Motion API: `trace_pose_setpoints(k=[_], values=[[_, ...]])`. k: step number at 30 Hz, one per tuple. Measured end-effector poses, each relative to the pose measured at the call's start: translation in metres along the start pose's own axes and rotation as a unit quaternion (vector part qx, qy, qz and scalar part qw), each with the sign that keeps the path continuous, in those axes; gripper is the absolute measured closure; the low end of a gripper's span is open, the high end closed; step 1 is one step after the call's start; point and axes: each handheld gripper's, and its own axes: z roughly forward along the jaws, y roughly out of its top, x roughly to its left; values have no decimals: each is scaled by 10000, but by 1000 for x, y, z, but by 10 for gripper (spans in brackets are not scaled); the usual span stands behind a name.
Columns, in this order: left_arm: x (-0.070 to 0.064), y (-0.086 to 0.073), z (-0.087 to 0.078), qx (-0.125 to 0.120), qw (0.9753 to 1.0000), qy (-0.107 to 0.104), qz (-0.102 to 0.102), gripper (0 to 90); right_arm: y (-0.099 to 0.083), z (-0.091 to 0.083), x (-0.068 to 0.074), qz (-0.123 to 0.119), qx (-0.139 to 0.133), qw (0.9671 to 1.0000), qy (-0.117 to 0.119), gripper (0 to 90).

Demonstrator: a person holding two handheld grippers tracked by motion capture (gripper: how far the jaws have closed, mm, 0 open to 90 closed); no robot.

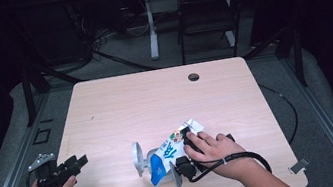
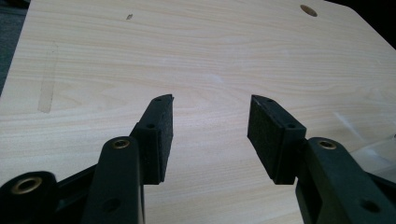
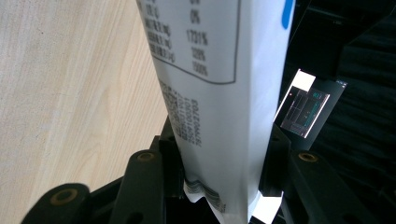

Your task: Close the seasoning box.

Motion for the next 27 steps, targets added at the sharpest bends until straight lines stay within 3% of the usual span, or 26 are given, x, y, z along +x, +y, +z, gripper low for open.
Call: trace_pose_setpoints(k=[27], values=[[1,0,1,28,10000,10,-12,513,0,0,2,34,-75,10000,-43,650]])
